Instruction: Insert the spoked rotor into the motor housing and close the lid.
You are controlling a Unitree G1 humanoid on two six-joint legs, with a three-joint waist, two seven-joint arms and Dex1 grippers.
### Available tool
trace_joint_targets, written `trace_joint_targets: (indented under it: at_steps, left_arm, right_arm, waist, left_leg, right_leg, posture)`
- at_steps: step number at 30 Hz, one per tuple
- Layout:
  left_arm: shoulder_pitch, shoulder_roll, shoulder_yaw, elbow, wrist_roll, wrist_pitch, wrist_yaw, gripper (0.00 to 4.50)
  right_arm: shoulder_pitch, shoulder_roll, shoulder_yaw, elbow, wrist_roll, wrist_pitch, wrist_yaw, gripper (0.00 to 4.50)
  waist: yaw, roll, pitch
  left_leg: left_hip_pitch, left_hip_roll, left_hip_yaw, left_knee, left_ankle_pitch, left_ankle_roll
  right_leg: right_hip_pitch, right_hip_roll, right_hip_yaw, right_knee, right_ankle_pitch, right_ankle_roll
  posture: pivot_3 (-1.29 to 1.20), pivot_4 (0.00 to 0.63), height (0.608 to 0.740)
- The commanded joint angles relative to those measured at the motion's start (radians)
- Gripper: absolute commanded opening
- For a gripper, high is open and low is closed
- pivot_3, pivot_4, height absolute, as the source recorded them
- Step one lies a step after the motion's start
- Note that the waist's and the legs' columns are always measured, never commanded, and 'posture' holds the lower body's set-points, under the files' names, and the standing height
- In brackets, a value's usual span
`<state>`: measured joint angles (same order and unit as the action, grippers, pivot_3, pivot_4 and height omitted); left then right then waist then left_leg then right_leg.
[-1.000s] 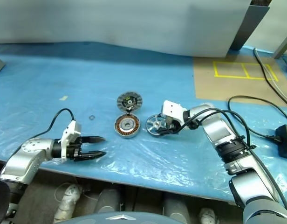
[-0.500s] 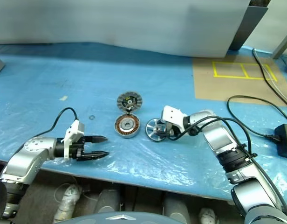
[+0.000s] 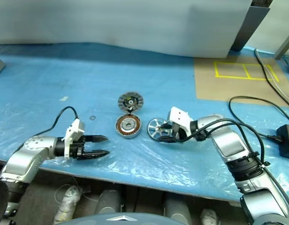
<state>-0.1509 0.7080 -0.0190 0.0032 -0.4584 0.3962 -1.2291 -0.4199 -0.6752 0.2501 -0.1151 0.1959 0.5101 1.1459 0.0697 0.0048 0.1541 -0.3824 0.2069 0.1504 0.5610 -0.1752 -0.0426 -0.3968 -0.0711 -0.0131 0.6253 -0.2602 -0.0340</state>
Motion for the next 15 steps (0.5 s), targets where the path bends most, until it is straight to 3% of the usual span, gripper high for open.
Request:
trace_joint_targets:
  at_steps: [1, 6, 8, 15]
  left_arm:
    - [-0.090, -0.077, 0.125, 0.098, 0.024, -0.075, 0.208, 3.49]
    - [-0.076, -0.117, 0.213, 0.026, 0.022, -0.071, 0.360, 3.49]
    - [-0.052, -0.166, 0.245, 0.030, 0.072, -0.121, 0.491, 3.49]
    - [-0.023, -0.277, 0.213, 0.076, 0.230, -0.213, 0.731, 3.49]
  right_arm:
    - [-0.006, 0.021, -0.101, -0.053, 0.068, 0.047, -0.063, 2.48]
    - [0.047, 0.061, -0.136, -0.073, 0.063, 0.071, -0.172, 2.48]
    - [0.074, 0.082, -0.123, -0.084, 0.048, 0.067, -0.214, 2.48]
    - [0.085, 0.101, -0.110, -0.080, 0.018, 0.045, -0.287, 2.48]
  waist:
    - [0.000, 0.000, 0.000]
    - [-0.003, -0.003, -0.001]
    - [-0.003, -0.003, -0.001]
    - [0.001, -0.004, 0.000]
  left_leg:
    - [0.000, 0.000, 0.000, 0.000, 0.000, 0.000]
    - [-0.001, 0.000, -0.001, 0.001, 0.002, 0.001]
    - [-0.001, -0.001, 0.000, 0.000, 0.003, 0.002]
    - [-0.002, 0.000, -0.002, 0.001, 0.001, -0.001]
  right_leg:
    - [0.000, 0.000, 0.000, 0.000, 0.000, 0.000]
    - [0.001, 0.000, 0.000, -0.001, 0.001, 0.000]
    - [0.001, 0.000, 0.000, -0.002, 0.001, 0.000]
    - [0.001, 0.000, -0.003, -0.002, 0.002, 0.002]
  posture:
    - [0.00, 0.150, 0.740]
    - [0.00, 0.150, 0.740]
    - [0.00, 0.150, 0.740]
    - [0.00, 0.150, 0.740]
